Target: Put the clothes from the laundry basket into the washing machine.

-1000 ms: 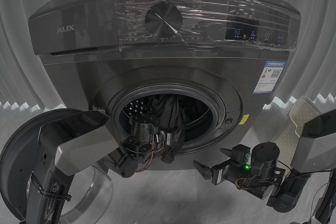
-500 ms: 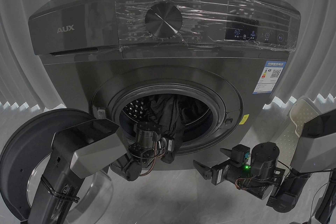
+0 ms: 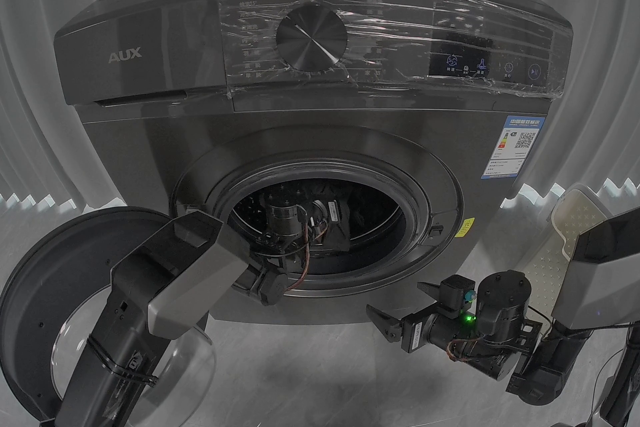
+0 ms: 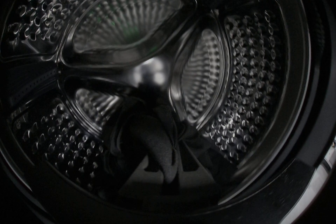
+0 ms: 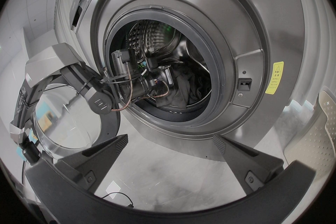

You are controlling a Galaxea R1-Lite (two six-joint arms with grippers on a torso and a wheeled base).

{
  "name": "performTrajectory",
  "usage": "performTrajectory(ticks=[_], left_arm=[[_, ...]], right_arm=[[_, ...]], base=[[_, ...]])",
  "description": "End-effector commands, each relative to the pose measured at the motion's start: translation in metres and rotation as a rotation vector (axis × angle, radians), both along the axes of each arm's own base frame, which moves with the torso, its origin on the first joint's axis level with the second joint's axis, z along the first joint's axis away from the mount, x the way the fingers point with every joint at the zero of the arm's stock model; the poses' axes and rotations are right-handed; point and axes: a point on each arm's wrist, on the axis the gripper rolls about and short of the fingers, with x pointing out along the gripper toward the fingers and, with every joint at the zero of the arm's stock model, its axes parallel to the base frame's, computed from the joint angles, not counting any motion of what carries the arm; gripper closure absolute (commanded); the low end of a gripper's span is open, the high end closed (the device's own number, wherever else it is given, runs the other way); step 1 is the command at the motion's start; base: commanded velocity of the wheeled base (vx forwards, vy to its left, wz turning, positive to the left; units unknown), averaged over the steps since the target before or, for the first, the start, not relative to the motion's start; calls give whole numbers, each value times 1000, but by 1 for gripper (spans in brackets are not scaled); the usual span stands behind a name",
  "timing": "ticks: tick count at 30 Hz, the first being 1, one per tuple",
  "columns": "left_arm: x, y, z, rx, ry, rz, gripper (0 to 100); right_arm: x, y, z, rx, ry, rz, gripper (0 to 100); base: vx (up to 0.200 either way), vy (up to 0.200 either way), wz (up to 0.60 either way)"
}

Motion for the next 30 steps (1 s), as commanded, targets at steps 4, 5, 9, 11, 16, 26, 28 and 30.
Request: performTrajectory(ticks=[4,5,9,11,16,26,28,30], left_arm=[[11,-2,-9,-22,-24,27,100],[11,-2,-8,-23,-25,27,100],[10,-2,-6,-25,-23,27,0],[4,2,-8,-3,11,27,0],[-25,13,-2,69,127,3,0],[-40,22,-42,186,255,-37,0],[-38,23,-52,215,259,-36,0],[-36,22,-61,226,267,-36,0]], right_arm=[[0,1,0,0,-1,6,0],[0,1,0,1,-3,4,0],[0,1,0,0,-1,6,0],[0,1,0,-1,0,4,0],[0,1,-1,-3,0,5,0],[-1,1,-1,-5,2,8,0],[-1,1,-1,-4,1,8,0],[-1,1,-1,-3,0,8,0]], base=[[0,0,0],[0,0,0],[0,0,0],[0,0,0],[0,0,0],[0,0,0],[0,0,0],[0,0,0]])
